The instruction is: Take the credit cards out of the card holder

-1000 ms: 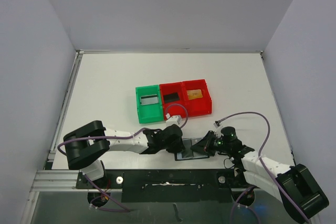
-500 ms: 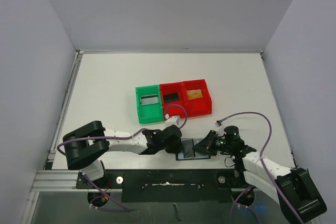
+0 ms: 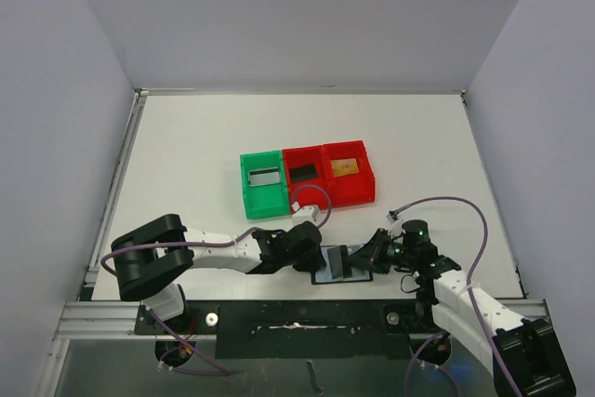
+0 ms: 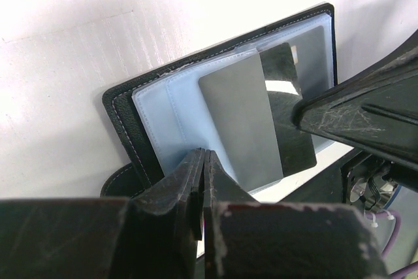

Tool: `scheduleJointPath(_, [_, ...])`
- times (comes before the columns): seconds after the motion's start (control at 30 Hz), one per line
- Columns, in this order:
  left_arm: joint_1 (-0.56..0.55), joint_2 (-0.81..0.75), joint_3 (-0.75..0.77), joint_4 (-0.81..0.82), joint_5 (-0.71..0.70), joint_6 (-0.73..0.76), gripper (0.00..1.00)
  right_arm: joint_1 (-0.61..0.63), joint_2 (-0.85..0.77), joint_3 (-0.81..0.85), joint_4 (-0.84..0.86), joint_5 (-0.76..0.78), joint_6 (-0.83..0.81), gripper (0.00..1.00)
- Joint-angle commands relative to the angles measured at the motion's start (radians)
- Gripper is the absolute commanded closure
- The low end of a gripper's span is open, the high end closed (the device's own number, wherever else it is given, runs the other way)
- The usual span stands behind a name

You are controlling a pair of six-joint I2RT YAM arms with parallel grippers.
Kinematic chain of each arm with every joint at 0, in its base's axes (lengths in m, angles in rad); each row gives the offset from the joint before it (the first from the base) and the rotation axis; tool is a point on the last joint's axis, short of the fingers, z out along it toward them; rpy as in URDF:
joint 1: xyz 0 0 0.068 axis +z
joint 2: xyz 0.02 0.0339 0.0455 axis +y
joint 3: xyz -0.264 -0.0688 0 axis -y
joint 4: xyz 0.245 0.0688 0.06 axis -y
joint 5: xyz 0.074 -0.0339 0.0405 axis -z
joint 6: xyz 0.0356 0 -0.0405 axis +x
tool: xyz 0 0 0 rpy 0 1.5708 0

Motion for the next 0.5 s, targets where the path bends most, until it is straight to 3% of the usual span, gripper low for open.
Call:
scheduleJointPath(0.0, [-0.002, 0.025, -0.026, -0.149, -0.042, 0.02, 1.0, -0.031, -0.05, 0.053, -0.085, 0.006, -0.045, 0.96])
scheduleJointPath(0.23, [-0.003, -0.024, -0.007, -0.168, -0.052, 0.025, 1.0, -0.033, -0.03, 0.071, -0.101, 0.017, -0.058, 0.96])
scheduleJointPath(0.47, [-0.003, -0.1, 0.069, -0.181, -0.096, 0.063, 0.75, -0.025, 0.032, 0.035, 0.078, -0.024, 0.013, 0.96])
